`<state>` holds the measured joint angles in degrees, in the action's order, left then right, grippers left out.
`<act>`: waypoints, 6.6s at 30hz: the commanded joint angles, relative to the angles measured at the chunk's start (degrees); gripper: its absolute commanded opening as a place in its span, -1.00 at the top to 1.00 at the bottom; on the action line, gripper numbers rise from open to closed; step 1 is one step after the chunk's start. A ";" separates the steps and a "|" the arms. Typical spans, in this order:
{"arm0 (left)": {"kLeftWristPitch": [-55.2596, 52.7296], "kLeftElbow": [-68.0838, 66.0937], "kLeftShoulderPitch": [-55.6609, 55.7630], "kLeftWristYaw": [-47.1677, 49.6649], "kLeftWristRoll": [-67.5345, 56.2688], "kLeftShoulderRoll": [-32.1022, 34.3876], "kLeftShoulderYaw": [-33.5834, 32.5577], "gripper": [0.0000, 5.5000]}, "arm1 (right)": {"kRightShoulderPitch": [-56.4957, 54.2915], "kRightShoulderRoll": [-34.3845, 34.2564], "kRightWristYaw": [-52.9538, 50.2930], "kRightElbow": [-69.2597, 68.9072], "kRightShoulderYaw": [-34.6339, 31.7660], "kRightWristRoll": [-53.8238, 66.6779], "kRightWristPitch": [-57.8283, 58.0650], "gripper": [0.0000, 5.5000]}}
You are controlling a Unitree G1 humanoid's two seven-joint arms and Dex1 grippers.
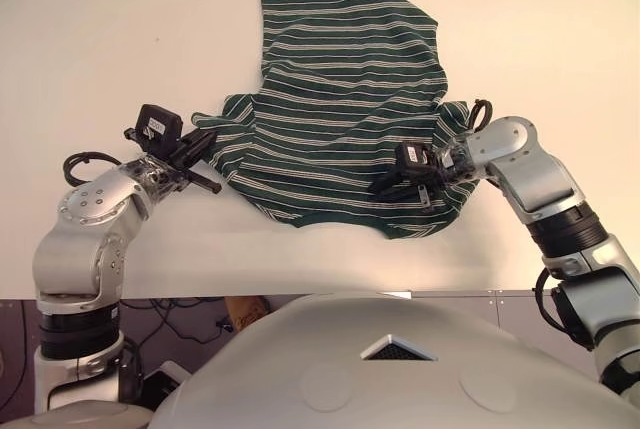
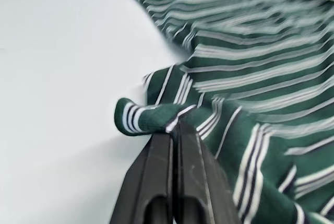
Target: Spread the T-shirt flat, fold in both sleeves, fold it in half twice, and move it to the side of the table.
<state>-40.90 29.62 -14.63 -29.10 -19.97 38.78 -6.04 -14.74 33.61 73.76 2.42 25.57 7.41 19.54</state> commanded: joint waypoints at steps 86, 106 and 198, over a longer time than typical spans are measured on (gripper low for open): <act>13.06 -1.25 5.36 -4.47 21.02 -0.76 14.93 0.58 | -0.75 9.19 -7.84 -18.89 -12.16 16.24 24.92 0.37; 62.50 -21.68 -2.27 -14.30 37.60 22.66 17.44 0.17 | 9.61 20.84 -16.23 19.45 -9.32 -21.44 -85.60 0.36; 21.60 -50.85 36.20 -18.17 -3.91 -11.88 -0.41 0.67 | -21.17 -17.66 -12.49 39.82 -12.33 -6.41 -11.24 1.00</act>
<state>-16.05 -39.07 27.97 -41.24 -19.51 26.63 -9.24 -38.58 14.04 60.11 47.72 10.05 4.15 9.08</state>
